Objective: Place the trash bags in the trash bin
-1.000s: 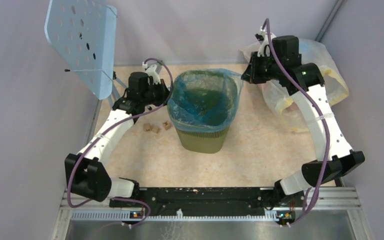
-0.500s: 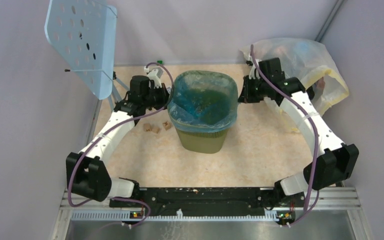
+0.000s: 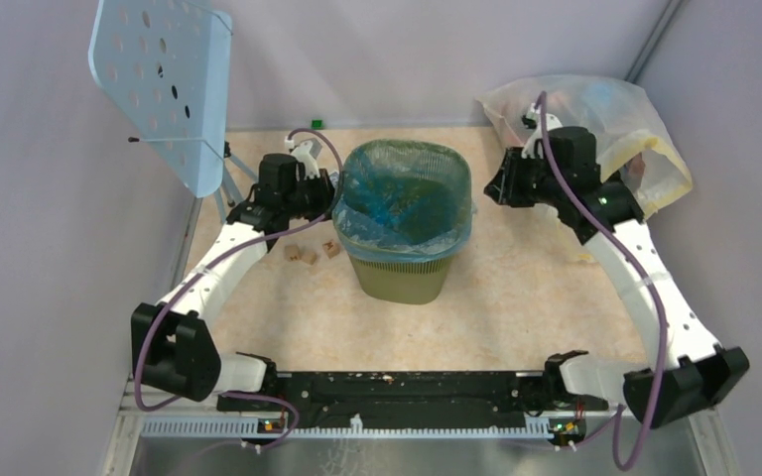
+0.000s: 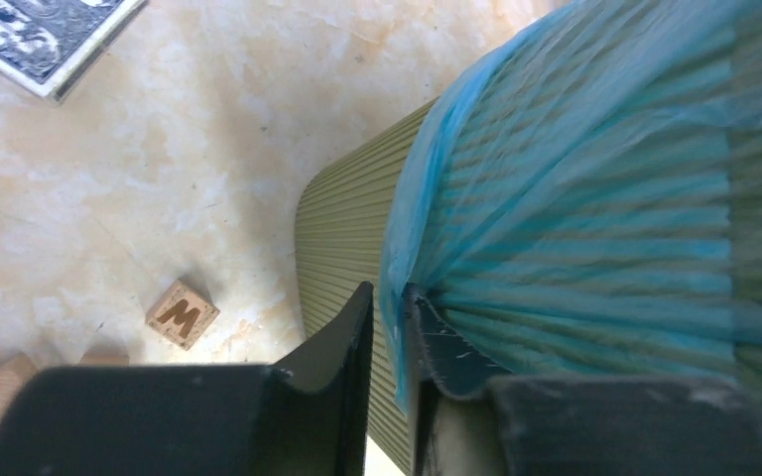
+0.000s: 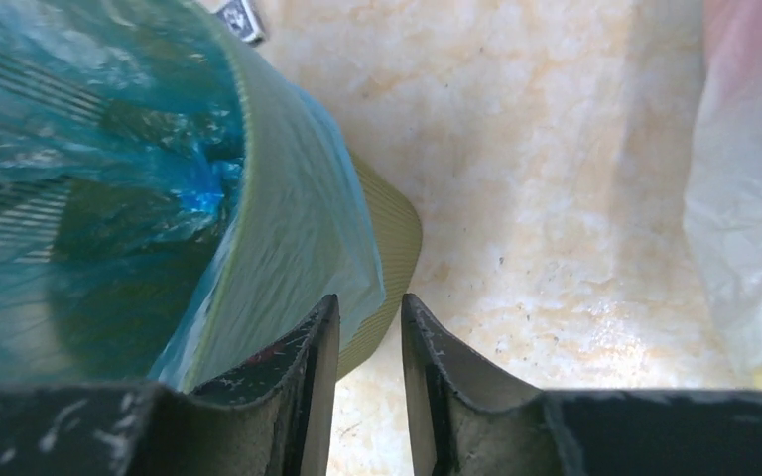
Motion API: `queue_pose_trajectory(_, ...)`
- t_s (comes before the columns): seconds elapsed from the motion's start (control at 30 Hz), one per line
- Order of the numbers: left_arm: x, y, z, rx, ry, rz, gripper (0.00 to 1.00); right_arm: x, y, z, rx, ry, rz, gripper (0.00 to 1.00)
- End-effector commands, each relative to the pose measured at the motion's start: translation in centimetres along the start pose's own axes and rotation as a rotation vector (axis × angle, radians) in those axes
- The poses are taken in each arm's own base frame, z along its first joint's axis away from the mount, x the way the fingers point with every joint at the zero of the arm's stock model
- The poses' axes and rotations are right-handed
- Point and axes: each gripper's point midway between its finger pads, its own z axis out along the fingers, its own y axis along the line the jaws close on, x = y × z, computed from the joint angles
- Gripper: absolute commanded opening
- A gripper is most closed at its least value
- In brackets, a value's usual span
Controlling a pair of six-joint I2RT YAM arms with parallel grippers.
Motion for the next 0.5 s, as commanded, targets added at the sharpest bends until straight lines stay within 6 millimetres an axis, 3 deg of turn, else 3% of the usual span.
queue_pose_trajectory(0.0, -1.9, -0.1, -1.9, -0.054, -0.091, -0.029, 0.29, -2.0, 0.6, -3.7, -0.024, -0.175, 0.046, 0.31)
queue_pose_trajectory(0.1, -1.9, 0.3, -2.9, -0.098, -0.111, -0.048, 0.41, -0.8, 1.7, -4.9, -0.096, -0.212, 0.122, 0.42)
queue_pose_trajectory(0.2, -1.6, 0.5, -3.9, -0.122, -0.123, -0.065, 0.44, 0.3, 2.9, -6.1, -0.193, -0.266, 0.213, 0.51)
queue_pose_trajectory(0.47, 0.6, 0.5, -6.9, -0.139, -0.126, -0.085, 0.49, 3.7, 6.8, -7.8, -0.487, -0.228, 0.421, 0.55)
